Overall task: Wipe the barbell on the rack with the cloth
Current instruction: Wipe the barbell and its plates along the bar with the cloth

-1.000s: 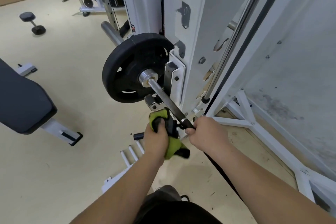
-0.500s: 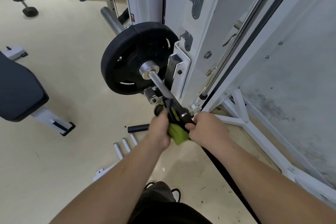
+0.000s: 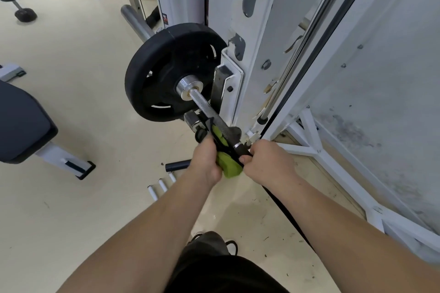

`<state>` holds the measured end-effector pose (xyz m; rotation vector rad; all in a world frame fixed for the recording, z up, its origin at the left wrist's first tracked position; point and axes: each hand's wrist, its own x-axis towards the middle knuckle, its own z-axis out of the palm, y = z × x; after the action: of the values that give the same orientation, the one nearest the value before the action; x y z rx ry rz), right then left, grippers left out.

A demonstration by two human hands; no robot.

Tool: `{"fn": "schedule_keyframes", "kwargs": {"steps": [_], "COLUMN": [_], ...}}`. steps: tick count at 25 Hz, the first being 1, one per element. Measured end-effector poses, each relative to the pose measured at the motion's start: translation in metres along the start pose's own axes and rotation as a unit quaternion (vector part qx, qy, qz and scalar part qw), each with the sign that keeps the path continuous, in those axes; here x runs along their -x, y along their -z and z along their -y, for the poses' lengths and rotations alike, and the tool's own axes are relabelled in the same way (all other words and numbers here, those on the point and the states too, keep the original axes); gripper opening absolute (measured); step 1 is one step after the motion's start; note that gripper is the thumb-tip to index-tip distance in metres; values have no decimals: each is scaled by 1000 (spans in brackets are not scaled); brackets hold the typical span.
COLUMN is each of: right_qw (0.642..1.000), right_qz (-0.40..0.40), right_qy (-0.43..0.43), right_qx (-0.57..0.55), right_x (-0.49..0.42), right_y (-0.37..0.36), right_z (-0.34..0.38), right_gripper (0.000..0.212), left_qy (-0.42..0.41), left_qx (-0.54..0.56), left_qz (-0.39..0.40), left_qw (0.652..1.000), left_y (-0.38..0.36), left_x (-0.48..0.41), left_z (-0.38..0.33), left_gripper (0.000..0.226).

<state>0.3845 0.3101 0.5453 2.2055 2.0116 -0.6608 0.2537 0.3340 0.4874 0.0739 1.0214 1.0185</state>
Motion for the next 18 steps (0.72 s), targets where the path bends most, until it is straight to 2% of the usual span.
{"fn": "schedule_keyframes", "kwargs": {"steps": [2, 5, 9, 14, 18], "right_qw": [1000, 1000, 1000, 999, 998], "right_qz": [1, 2, -4, -3, -10], "right_qy": [-7, -15, -26, -39, -60], "right_qx": [-3, -3, -4, -2, -22], "right_x": [1, 1, 2, 0, 3], "right_y": [0, 1, -1, 1, 1], "right_z": [1, 1, 2, 4, 6], "right_gripper": [23, 24, 29, 28, 25], "left_qy": [40, 105, 43, 65, 1], "left_qx": [1, -7, 31, -96, -56], "left_qz": [-4, 36, 29, -34, -59], "left_qw": [999, 994, 998, 993, 997], "left_y": [3, 7, -2, 17, 13], "left_x": [13, 27, 7, 26, -11], "left_z": [29, 46, 14, 45, -4], "left_gripper": [48, 37, 48, 34, 49]}}
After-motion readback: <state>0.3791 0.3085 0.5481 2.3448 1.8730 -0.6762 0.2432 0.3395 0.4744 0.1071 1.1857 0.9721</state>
